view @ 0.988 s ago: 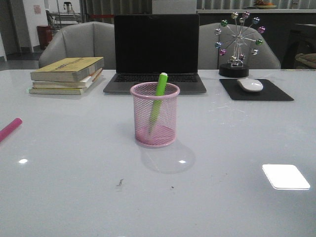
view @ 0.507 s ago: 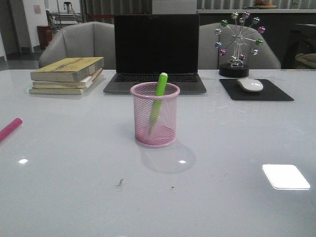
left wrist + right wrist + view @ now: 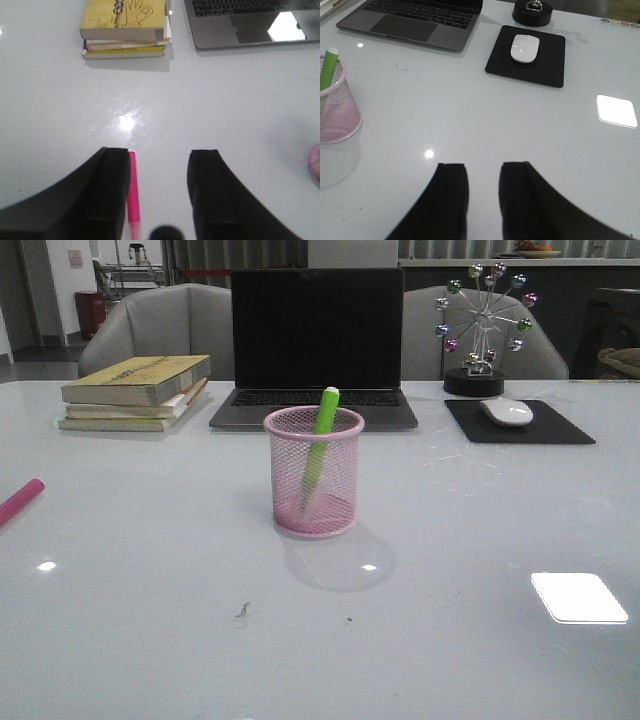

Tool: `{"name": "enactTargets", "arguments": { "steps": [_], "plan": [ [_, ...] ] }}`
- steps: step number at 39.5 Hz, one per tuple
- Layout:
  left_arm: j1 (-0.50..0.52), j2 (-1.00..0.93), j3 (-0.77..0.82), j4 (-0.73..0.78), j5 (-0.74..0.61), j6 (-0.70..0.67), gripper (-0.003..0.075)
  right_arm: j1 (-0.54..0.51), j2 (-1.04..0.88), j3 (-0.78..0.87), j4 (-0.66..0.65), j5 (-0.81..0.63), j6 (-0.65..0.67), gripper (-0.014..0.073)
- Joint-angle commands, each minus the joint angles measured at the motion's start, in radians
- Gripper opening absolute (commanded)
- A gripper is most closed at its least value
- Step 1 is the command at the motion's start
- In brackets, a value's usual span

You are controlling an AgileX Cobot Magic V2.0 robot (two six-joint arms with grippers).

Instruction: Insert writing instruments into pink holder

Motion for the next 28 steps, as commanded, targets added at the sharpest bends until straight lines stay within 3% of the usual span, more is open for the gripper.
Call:
{"name": "enactTargets", "arguments": {
  "steps": [1,9,28],
  "plan": [
    [0.001,0.063,-0.114,-0.016,0.015,-0.002,0.0356,-0.007,-0.006,-0.029,0.018,-0.072,-0.007,0.0309],
    [0.005,0.209,-0.214,0.0,0.06,-0.002,0.0356,-0.007,-0.006,-0.029,0.018,-0.072,-0.007,0.0309],
    [0.064,0.392,-0.216,0.006,0.136,-0.006,0.0356,-0.007,-0.006,-0.029,0.018,-0.072,-0.007,0.0309]
  ]
}}
